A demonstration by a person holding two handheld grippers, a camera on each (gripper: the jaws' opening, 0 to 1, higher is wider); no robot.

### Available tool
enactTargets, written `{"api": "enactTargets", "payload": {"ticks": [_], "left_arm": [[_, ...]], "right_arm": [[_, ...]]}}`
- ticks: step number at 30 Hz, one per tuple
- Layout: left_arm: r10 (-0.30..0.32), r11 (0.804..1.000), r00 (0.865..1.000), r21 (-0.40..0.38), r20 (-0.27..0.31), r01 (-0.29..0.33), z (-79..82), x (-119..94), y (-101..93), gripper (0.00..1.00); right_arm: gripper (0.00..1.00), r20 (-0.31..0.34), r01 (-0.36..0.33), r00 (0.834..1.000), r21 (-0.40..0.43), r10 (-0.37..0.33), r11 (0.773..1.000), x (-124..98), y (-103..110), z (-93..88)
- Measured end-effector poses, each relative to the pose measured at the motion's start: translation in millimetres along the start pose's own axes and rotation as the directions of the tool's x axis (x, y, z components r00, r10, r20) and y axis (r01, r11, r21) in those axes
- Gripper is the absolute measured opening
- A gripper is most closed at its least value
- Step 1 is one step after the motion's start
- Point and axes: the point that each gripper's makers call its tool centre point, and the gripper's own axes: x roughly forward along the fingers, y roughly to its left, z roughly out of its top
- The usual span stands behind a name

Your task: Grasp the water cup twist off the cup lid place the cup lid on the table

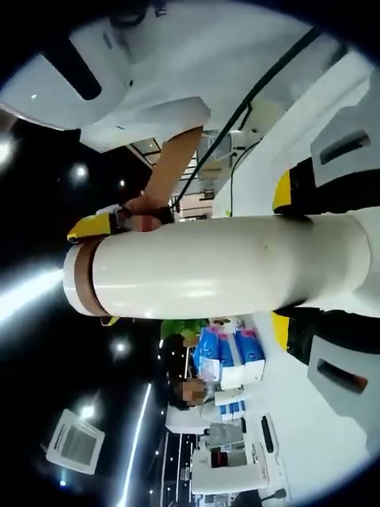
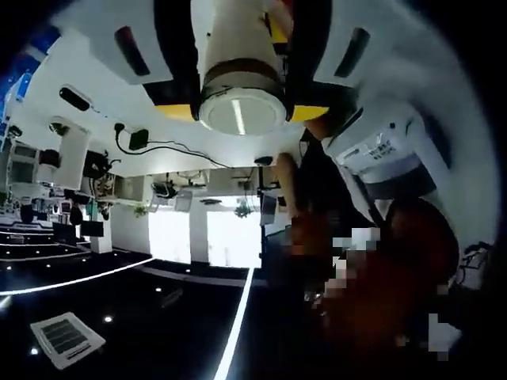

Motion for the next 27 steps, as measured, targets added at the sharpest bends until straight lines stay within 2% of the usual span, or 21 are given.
{"api": "enactTargets", "payload": {"ticks": [5,10,14,15,17,19,22,24,26,27], "left_arm": [[0.001,1.000,1.000,-0.005,0.000,-0.001,-0.2,-0.2,-0.7,0.47],[0.000,1.000,1.000,-0.004,-0.002,0.000,-0.6,0.3,-2.0,0.47],[-0.001,1.000,1.000,-0.001,-0.002,0.001,-0.9,0.4,-3.1,0.47],[-0.001,1.000,1.000,0.001,-0.002,0.001,-0.8,0.3,-3.7,0.47],[-0.003,1.000,1.000,0.006,-0.002,0.003,-0.9,0.6,-4.7,0.47],[-0.002,1.000,1.000,0.006,-0.002,0.002,-1.0,0.4,-4.7,0.47],[-0.001,1.000,1.000,0.007,-0.002,0.001,-1.3,0.4,-4.8,0.47],[-0.001,1.000,1.000,0.007,-0.002,0.001,-1.3,0.2,-5.0,0.47],[0.000,1.000,1.000,0.009,-0.003,0.000,-1.9,-0.7,-3.6,0.47],[0.001,1.000,1.000,0.009,-0.003,-0.001,-2.0,-0.8,-3.1,0.47]], "right_arm": [[0.45,0.010,-0.023,1.000,0.026,0.023,0.999,-0.7,-0.6,-0.5],[0.47,-0.002,-0.010,1.000,0.063,0.010,0.998,-3.5,-0.5,-2.9],[0.47,-0.055,0.042,0.998,0.057,-0.039,0.997,-4.5,-0.9,-3.9],[0.48,-0.075,0.074,0.995,0.052,-0.070,0.996,-5.0,-0.8,-1.8],[0.57,-0.099,0.129,0.988,0.070,-0.121,0.989,-4.1,-1.1,-0.8],[0.65,-0.119,0.205,0.974,0.096,-0.194,0.974,-4.2,-1.7,1.4],[0.67,-0.168,0.307,0.943,0.103,-0.288,0.946,-15.5,-2.1,1.7],[0.67,-0.155,0.374,0.920,0.082,-0.359,0.924,-20.4,-0.6,4.4],[0.66,-0.231,0.459,0.870,0.055,-0.436,0.887,-29.1,5.2,-9.2],[0.65,-0.243,0.518,0.837,0.065,-0.490,0.853,-34.2,6.2,-11.9]]}}
